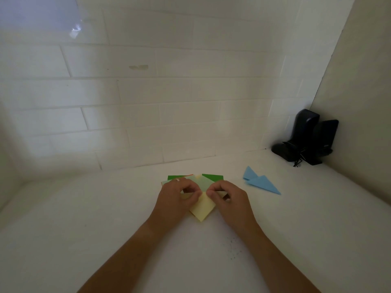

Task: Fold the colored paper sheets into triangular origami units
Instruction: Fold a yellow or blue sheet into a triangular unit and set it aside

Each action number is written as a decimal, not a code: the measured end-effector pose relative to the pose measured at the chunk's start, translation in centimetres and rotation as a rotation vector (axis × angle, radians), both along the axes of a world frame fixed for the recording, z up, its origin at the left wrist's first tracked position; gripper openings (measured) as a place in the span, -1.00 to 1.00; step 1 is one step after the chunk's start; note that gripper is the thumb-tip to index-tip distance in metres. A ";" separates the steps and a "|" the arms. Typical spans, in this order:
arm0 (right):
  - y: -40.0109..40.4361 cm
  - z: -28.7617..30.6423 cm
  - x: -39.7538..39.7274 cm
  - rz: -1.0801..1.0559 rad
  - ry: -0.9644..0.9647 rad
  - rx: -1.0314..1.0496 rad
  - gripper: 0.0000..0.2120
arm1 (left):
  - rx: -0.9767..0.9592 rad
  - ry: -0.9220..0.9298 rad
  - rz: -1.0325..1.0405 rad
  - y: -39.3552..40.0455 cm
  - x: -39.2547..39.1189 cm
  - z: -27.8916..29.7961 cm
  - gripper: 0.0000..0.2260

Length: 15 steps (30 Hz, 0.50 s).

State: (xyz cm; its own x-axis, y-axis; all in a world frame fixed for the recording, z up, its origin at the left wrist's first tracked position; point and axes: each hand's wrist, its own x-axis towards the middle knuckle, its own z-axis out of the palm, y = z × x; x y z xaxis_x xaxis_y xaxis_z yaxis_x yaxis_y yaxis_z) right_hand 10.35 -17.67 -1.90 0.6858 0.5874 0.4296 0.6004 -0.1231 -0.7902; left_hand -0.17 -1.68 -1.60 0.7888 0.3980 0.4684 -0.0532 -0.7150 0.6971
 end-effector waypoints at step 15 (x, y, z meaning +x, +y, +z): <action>0.1 -0.3 0.3 -0.087 0.017 -0.026 -0.82 | -0.208 0.037 0.234 0.0 0.0 0.4 -0.89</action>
